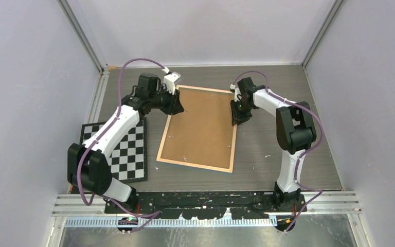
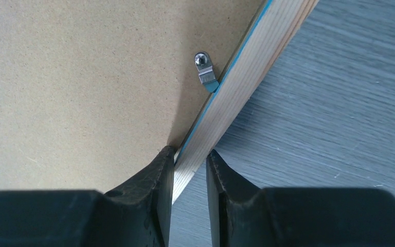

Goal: Take the photo out of the frame

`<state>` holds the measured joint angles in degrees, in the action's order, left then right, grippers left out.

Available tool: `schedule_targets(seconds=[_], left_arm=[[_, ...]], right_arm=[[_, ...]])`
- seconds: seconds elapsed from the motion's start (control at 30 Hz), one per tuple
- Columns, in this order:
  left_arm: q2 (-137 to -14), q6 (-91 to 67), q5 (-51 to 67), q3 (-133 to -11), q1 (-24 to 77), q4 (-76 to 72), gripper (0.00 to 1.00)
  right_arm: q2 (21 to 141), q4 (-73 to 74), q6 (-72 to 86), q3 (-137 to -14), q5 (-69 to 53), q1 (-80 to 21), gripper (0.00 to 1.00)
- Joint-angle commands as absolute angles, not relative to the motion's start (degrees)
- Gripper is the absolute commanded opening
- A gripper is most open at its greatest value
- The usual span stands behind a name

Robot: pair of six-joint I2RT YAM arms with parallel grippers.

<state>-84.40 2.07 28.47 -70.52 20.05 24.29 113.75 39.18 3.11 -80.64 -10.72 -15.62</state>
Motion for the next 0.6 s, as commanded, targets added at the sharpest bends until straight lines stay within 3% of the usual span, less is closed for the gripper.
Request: schedule_targets(seconds=[0.0,0.3,0.47,0.57], left_arm=[[-83.9,4.7,32.2,-69.8,19.8,23.6,0.00],[-86.7,12.4,31.6,-68.7,25.7,19.4,0.00],[-94.4,13.8,31.9,-72.6,29.9,13.5,0.00],[-99.7,14.9,32.8,-76.6,31.0,11.2,0.00]], right_arm=[[113.1,40.0,-1.2,-79.5,-13.6,-15.8,0.02],[113.4,39.7,-0.3,-81.1,-19.5,-17.1,0.04],[113.6,39.7,-0.7,-80.8,-20.8,-17.5,0.04],[112.5,39.7,-0.1,-80.9,-21.4,-16.8,0.09]])
